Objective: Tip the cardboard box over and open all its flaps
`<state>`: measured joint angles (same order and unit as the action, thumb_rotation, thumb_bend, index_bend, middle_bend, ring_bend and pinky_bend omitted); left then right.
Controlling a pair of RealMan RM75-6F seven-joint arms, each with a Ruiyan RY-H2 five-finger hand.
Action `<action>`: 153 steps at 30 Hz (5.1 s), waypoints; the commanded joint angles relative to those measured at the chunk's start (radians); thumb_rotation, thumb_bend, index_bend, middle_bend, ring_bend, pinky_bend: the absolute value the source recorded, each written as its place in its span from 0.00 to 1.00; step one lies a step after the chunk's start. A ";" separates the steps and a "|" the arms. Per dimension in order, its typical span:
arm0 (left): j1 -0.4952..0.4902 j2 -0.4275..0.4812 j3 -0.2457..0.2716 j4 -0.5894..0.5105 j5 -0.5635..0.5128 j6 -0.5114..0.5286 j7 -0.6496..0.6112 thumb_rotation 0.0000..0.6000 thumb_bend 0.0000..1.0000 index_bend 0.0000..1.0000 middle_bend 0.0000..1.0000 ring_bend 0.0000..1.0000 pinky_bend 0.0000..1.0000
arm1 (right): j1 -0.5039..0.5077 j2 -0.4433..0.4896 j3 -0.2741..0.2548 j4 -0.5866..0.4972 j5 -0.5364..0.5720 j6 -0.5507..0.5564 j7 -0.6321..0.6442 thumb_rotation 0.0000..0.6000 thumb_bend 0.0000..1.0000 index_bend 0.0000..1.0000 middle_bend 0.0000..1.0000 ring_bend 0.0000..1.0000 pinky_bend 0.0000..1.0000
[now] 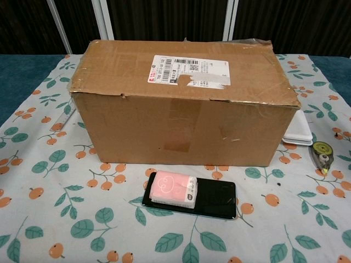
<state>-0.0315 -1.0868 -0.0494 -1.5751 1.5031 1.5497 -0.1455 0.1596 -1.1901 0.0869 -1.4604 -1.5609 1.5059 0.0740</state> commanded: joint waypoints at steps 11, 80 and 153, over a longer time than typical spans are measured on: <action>-0.001 0.001 0.000 -0.005 -0.006 -0.007 -0.005 1.00 0.05 0.00 0.00 0.00 0.00 | 0.001 0.008 -0.001 -0.012 0.009 -0.012 -0.001 1.00 0.26 0.00 0.00 0.00 0.22; -0.031 0.007 -0.005 -0.017 -0.057 -0.087 0.019 1.00 0.05 0.00 0.00 0.00 0.00 | 0.716 -0.114 0.256 -0.131 0.668 -0.602 -0.333 1.00 1.00 0.37 0.37 0.39 0.39; -0.028 0.006 -0.011 -0.023 -0.063 -0.079 -0.008 1.00 0.05 0.00 0.00 0.00 0.00 | 0.847 0.159 0.303 -0.598 1.005 -0.591 -0.399 1.00 1.00 0.32 0.56 0.57 0.63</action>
<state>-0.0594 -1.0809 -0.0601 -1.5982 1.4405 1.4708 -0.1536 1.0014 -1.0421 0.3919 -2.0457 -0.5696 0.9180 -0.3238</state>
